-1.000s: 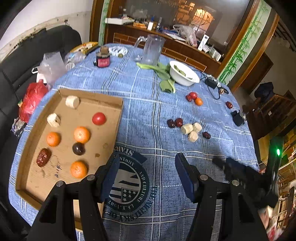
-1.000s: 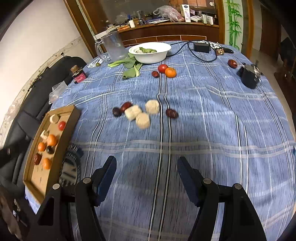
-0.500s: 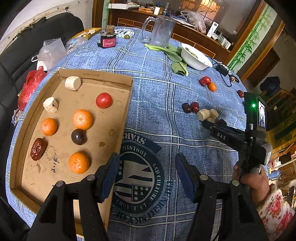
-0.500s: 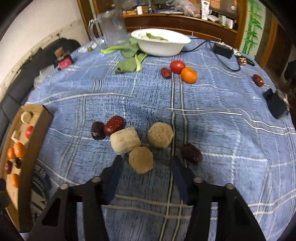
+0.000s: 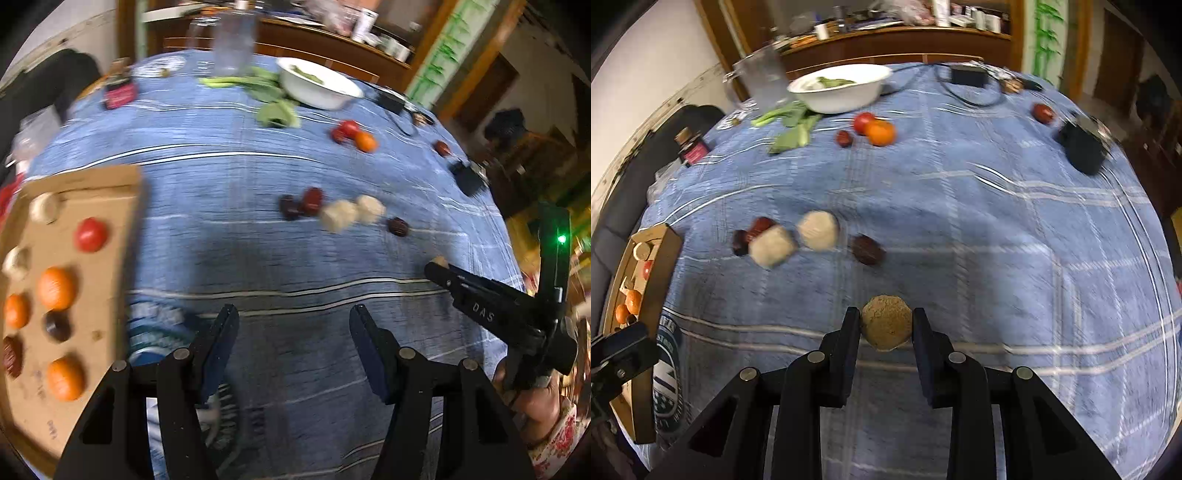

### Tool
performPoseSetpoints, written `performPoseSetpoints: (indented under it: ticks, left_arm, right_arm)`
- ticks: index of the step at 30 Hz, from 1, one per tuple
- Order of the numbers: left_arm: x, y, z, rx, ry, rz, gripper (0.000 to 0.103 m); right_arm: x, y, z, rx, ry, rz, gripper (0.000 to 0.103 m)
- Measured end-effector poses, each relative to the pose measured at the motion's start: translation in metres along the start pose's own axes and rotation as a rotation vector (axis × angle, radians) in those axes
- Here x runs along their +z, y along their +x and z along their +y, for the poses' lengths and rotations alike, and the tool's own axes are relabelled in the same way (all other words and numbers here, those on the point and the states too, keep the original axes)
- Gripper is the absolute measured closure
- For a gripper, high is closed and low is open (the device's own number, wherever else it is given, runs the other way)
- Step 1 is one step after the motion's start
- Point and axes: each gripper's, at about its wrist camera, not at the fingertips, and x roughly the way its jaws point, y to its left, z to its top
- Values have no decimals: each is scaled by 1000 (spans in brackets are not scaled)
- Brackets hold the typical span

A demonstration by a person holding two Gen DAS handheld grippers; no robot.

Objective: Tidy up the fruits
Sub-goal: 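Grasp the tan cylindrical cake with the left tool while the right grasps a round tan cake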

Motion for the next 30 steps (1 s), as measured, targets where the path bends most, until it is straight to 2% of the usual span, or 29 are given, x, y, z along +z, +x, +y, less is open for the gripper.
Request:
performPoseSetpoints:
  ticks: [3, 9, 15, 19, 22, 23, 27, 30]
  left_arm:
    - [9, 15, -11, -31, 28, 17, 42]
    - [48, 41, -31, -51, 133, -5, 42]
    - [70, 78, -46, -55, 243, 60, 46]
    - [74, 95, -45, -33, 252, 80, 48]
    - [75, 96, -37, -31, 210, 82, 73]
    - [74, 95, -33, -47, 191, 84, 75]
    - [74, 94, -31, -41, 191, 69, 75]
    - [75, 97, -36, -24, 217, 65, 70]
  right_arm:
    - [-6, -2, -15, -4, 30, 7, 73]
    - [-11, -4, -26, 0, 48, 14, 73]
    - [-12, -4, -29, 18, 53, 12, 73]
    - [-12, -4, -30, 27, 56, 13, 73]
    - [-12, -5, -31, 31, 62, 13, 73]
    - [-12, -5, -32, 33, 64, 13, 73]
    - [-11, -5, -32, 44, 76, 13, 69]
    - [-11, -5, -30, 42, 71, 13, 69]
